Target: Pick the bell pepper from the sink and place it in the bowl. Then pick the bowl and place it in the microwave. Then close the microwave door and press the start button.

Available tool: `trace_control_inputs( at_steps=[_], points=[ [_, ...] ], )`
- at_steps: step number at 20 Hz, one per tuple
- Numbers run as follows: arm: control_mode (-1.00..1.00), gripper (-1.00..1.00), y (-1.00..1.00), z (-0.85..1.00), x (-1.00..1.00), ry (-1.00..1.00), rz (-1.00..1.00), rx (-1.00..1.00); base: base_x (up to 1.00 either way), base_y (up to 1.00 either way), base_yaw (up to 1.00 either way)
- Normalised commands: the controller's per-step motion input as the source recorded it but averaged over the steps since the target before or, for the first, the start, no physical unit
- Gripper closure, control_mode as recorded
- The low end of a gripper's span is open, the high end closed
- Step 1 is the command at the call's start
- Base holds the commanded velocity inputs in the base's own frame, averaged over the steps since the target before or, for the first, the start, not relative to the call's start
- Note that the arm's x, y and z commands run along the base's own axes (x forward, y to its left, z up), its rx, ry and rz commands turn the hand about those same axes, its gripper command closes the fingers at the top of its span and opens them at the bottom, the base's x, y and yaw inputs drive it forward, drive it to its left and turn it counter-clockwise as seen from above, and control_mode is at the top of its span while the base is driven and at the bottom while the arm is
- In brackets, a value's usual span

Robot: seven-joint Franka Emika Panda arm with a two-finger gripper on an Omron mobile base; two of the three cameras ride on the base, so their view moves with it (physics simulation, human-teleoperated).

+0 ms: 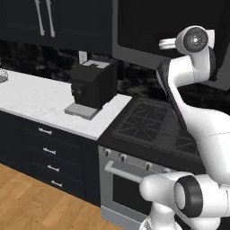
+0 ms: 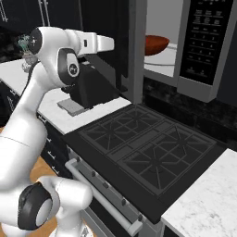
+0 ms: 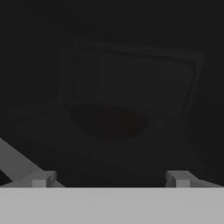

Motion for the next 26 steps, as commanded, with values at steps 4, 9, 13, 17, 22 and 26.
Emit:
trace_control_inputs(
  at_steps=[4, 9, 13, 17, 22, 26],
  points=[
    [-1.00, -1.00, -0.29, 0.00, 0.66, 0.00, 0.00, 0.05, 0.00, 0.00, 0.00],
    [-1.00, -1.00, -0.40, 0.00, 0.46, -0.03, 0.00, 0.05, 0.00, 0.00, 0.00],
    [-1.00, -1.00, -0.41, 0.00, 0.53, -0.05, 0.00, 0.03, 0.00, 0.00, 0.00],
    [-1.00, -1.00, -0.37, 0.00, 0.56, -0.04, 0.00, 0.02, 0.00, 0.00, 0.00],
    [-1.00, -1.00, -0.46, 0.00, 0.51, 0.00, 0.00, 0.03, 0.00, 0.00, 0.00],
    [-1.00, -1.00, -0.49, 0.00, 0.51, 0.00, 0.01, 0.03, 0.00, 0.00, 0.00]
  ],
)
